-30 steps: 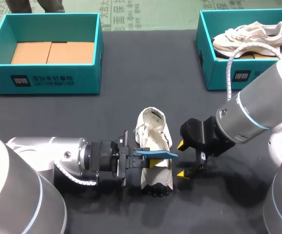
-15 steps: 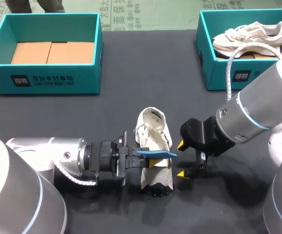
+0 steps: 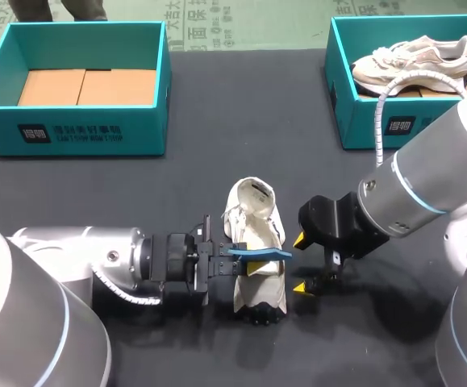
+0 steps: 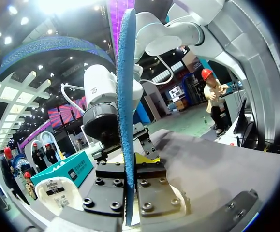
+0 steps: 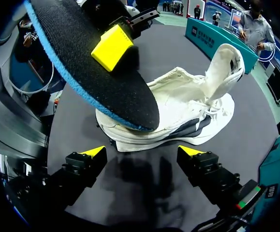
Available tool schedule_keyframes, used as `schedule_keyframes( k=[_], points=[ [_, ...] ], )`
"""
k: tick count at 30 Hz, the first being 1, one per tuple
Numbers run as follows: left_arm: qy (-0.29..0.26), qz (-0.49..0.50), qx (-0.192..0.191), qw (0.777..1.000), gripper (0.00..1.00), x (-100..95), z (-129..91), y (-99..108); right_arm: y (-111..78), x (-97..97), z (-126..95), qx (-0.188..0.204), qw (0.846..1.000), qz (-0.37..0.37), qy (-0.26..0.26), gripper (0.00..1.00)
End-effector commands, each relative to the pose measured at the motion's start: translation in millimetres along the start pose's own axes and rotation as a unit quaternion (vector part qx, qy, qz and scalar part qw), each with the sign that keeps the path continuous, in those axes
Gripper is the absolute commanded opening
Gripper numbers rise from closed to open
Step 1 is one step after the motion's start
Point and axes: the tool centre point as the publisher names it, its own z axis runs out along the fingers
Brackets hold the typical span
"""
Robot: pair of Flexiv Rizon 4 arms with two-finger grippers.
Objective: Take the shoe out of the shoebox, open the shoe tongue, remove and reinsert the insole, then place the shoe into the shoebox
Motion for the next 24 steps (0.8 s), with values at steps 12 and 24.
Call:
schedule_keyframes(
  k=[12,24],
  points=[
    [0.013,0.026,-0.012,1.000,0.00,-0.8,4.4,10.2,-0.6,1.1,0.2,-0.001,1.000,0.000,-0.001,1.00],
    [0.023,0.047,-0.029,0.998,0.00,0.8,4.5,21.6,-0.6,1.1,0.2,-0.001,1.000,0.000,-0.001,1.00]
  ],
)
